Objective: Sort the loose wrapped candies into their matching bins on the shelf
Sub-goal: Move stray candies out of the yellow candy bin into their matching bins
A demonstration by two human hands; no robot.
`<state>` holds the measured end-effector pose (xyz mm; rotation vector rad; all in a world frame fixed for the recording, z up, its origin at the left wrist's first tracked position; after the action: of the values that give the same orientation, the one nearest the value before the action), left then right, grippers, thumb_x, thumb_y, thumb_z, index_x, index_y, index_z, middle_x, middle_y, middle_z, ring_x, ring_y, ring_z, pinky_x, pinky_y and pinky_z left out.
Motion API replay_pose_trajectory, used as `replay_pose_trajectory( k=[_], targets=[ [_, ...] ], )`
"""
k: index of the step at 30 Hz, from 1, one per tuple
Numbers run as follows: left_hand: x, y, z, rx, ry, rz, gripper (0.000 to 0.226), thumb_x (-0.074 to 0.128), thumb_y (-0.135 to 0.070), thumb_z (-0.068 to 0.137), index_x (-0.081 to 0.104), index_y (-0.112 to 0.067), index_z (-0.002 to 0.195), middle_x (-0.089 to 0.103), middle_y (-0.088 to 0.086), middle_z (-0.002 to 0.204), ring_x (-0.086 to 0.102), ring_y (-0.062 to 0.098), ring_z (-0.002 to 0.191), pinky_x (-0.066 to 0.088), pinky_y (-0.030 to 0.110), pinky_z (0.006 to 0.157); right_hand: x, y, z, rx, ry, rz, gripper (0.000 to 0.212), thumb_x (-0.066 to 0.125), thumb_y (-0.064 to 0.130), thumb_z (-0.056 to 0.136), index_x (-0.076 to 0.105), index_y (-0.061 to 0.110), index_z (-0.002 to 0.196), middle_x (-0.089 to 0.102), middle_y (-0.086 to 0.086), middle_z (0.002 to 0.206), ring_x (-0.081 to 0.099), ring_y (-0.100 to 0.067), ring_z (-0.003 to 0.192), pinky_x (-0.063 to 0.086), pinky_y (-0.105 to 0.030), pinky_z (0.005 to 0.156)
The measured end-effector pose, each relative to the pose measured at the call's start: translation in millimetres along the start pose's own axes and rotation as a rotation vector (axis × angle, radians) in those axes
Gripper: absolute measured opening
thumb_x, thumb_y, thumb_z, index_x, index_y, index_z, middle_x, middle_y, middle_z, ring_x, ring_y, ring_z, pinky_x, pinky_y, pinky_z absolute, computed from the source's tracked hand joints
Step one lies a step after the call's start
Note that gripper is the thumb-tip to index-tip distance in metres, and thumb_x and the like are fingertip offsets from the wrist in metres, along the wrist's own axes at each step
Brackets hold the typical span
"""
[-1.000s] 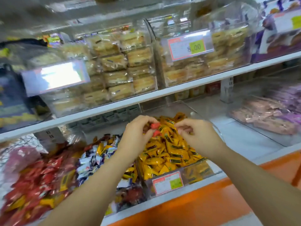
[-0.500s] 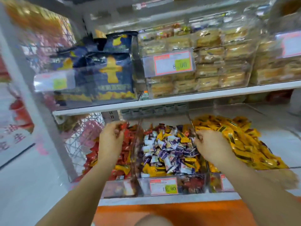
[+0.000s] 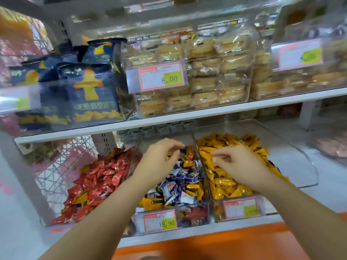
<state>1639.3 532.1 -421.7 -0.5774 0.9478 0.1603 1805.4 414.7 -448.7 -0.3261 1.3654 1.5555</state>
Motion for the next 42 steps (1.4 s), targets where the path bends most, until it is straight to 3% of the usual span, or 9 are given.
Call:
replay_pose_trajectory(
  k=[3, 7, 10, 13, 18, 26, 29, 35, 42],
  targets=[
    [27.8, -35.3, 18.6, 0.077, 0.049, -0.036, 0.024, 0.053, -0.017, 0.095, 0.064, -0.025, 0.114, 0.059, -0.015, 0.105, 0.053, -0.002, 0.096, 0.04, 0.011, 0.085, -30.0, -27.9, -8.7, 0.036, -0.086, 0.017, 0.022, 0.059, 0.02, 0.09, 0.07, 0.02, 0.11, 0.07, 0.005, 0.103, 0.059, -0.002, 0.086, 0.042, -0.012, 0.078],
    [65.3, -75.6, 42.2, 0.171, 0.108, -0.052, 0.023, 0.053, -0.017, 0.095, 0.065, -0.021, 0.114, 0.063, -0.008, 0.109, 0.056, 0.005, 0.097, 0.044, 0.022, 0.088, -71.6, -69.6, -25.1, 0.085, -0.233, 0.03, 0.018, 0.062, 0.011, 0.088, 0.072, 0.019, 0.1, 0.071, 0.004, 0.09, 0.059, 0.002, 0.075, 0.042, -0.003, 0.068],
    [94.5, -101.5, 58.3, 0.222, 0.176, -0.057, 0.022, 0.053, -0.018, 0.095, 0.065, -0.022, 0.113, 0.064, -0.006, 0.111, 0.057, 0.008, 0.103, 0.046, 0.029, 0.092, -97.5, -99.7, -41.9, 0.145, -0.312, -0.01, 0.017, 0.061, 0.011, 0.089, 0.072, 0.017, 0.101, 0.067, 0.008, 0.09, 0.059, -0.006, 0.081, 0.042, -0.014, 0.076],
    [126.1, -121.1, 71.5, 0.252, 0.259, -0.024, 0.022, 0.054, -0.018, 0.095, 0.065, -0.022, 0.113, 0.064, -0.004, 0.115, 0.056, 0.009, 0.106, 0.043, 0.023, 0.092, -114.8, -126.6, -56.6, 0.21, -0.379, -0.009, 0.018, 0.061, 0.01, 0.088, 0.072, 0.015, 0.101, 0.066, 0.007, 0.09, 0.059, -0.01, 0.086, 0.044, -0.024, 0.08],
    [174.8, -144.9, 90.8, 0.278, 0.376, 0.035, 0.026, 0.054, -0.017, 0.095, 0.064, -0.02, 0.118, 0.064, -0.003, 0.121, 0.055, 0.011, 0.111, 0.032, 0.01, 0.081, -116.0, -158.0, -66.5, 0.244, -0.239, 0.069, 0.018, 0.063, 0.013, 0.087, 0.07, 0.024, 0.1, 0.066, 0.013, 0.092, 0.063, -0.006, 0.087, 0.049, -0.018, 0.08],
    [231.1, -151.1, 120.3, 0.252, 0.591, 0.304, 0.024, 0.059, -0.028, 0.092, 0.065, -0.024, 0.115, 0.066, 0.0, 0.113, 0.057, 0.017, 0.107, 0.04, 0.024, 0.085, -115.2, -171.1, -63.5, 0.24, -0.201, 0.138, 0.022, 0.055, 0.012, 0.092, 0.07, 0.021, 0.106, 0.072, 0.002, 0.096, 0.066, -0.012, 0.088, 0.053, -0.03, 0.082],
    [237.6, -149.5, 127.0, 0.219, 0.69, 0.368, 0.028, 0.062, -0.033, 0.09, 0.063, -0.026, 0.117, 0.064, -0.001, 0.114, 0.056, 0.018, 0.107, 0.042, 0.026, 0.086, -114.0, -175.6, -65.8, 0.259, -0.16, 0.185, 0.025, 0.056, 0.013, 0.092, 0.068, 0.029, 0.107, 0.072, 0.009, 0.09, 0.065, -0.003, 0.088, 0.051, -0.016, 0.078],
    [237.2, -148.3, 129.4, 0.148, 0.908, 0.313, 0.045, 0.062, -0.028, 0.09, 0.051, -0.02, 0.133, 0.055, -0.002, 0.132, 0.051, 0.016, 0.118, 0.039, 0.023, 0.093, -113.8, -176.6, -69.6, 0.262, -0.131, 0.222, 0.03, 0.055, 0.012, 0.092, 0.065, 0.031, 0.113, 0.072, 0.011, 0.089, 0.065, -0.004, 0.088, 0.053, -0.025, 0.082],
    [238.4, -148.1, 127.4, 0.08, 0.972, 0.268, 0.052, 0.061, -0.026, 0.091, 0.044, -0.02, 0.141, 0.051, -0.001, 0.138, 0.048, 0.016, 0.125, 0.038, 0.029, 0.105, -113.3, -175.0, -70.1, 0.273, -0.118, 0.23, 0.031, 0.054, 0.012, 0.093, 0.063, 0.029, 0.117, 0.071, 0.011, 0.093, 0.064, -0.004, 0.092, 0.052, -0.024, 0.085]
  ],
)
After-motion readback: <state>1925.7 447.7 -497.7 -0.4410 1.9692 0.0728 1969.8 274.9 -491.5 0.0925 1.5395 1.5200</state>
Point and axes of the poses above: each hand's wrist, its own z-axis towards the middle knuckle, its own x-axis out of the palm, y = z × x, the point moved 3 cm from there along z, towards the middle knuckle
